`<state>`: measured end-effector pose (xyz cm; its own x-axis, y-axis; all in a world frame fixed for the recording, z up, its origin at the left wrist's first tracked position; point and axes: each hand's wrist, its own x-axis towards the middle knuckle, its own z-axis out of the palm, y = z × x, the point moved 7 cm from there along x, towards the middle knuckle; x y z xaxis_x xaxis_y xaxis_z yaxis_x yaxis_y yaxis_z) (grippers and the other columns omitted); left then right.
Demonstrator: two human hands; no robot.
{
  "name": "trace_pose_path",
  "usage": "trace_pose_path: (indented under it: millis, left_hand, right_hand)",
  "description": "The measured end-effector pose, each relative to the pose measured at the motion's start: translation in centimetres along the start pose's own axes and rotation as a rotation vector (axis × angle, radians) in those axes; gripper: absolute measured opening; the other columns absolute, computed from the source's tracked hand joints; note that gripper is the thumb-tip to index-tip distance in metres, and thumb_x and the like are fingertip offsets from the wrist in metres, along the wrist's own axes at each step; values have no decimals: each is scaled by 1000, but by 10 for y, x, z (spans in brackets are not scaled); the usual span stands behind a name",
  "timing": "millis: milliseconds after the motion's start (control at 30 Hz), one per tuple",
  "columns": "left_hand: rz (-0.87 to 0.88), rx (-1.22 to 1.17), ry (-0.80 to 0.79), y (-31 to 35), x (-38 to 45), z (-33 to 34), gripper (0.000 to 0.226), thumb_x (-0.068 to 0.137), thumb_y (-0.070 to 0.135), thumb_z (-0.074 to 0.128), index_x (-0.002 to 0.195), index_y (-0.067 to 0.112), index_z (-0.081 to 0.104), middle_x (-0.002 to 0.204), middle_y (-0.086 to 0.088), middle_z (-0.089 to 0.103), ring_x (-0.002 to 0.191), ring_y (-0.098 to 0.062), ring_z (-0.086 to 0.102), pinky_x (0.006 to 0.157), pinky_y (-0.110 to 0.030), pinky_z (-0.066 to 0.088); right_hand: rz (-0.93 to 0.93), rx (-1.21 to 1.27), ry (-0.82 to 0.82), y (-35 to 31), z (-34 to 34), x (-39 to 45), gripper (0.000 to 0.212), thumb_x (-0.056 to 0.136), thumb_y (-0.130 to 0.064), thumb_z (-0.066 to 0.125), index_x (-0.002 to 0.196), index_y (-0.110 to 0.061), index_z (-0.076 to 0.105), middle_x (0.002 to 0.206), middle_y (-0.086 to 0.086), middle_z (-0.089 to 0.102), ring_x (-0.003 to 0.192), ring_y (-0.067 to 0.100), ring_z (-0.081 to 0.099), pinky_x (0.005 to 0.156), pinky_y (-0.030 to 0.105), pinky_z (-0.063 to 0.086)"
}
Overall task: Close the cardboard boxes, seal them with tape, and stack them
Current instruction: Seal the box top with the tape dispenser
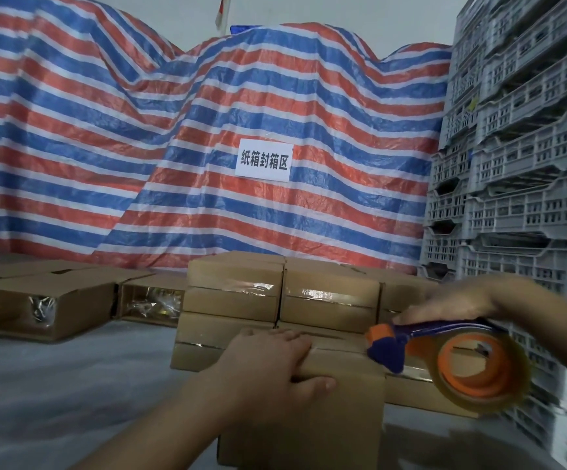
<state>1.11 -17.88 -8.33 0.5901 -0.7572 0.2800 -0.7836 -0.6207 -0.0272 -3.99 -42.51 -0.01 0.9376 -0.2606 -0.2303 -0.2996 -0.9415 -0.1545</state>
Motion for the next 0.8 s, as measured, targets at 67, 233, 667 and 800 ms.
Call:
trace_pose_path:
  millis: [67, 233, 667, 800]
  left_hand:
    - [-18, -18, -20, -1, 0, -1, 79, 88, 77, 32, 153, 31, 23, 158, 7, 30, 141, -16, 32, 115, -43, 27]
    - [-11, 27, -93, 14, 14, -15, 92, 87, 77, 38, 157, 25, 8, 159, 1, 29, 145, -20, 27, 119, -49, 10]
    - [116, 10, 9, 55, 28, 3, 76, 90, 72, 38, 151, 29, 25, 153, 4, 37, 135, -19, 40, 109, -43, 33]
    - [113, 22, 19, 53, 26, 5, 78, 88, 74, 37, 151, 30, 24, 153, 4, 37, 135, -19, 39, 109, -42, 31]
  right_hand:
    - [-3, 15, 45, 3, 5, 1, 60, 75, -83, 49, 91, -29, 71, 75, -17, 74, 69, -2, 69, 73, 19, 47]
    - [13, 93, 79, 13, 12, 1, 70, 69, -86, 52, 99, -27, 73, 88, -8, 77, 77, 3, 71, 83, 27, 52]
    - [-93, 100, 93, -2, -20, -14, 98, 66, -89, 53, 118, -6, 66, 90, 6, 68, 78, 21, 61, 80, 33, 49]
    - [-63, 29, 54, 7, -24, -14, 86, 63, -87, 55, 98, -9, 68, 79, 4, 66, 67, 18, 59, 72, 28, 50]
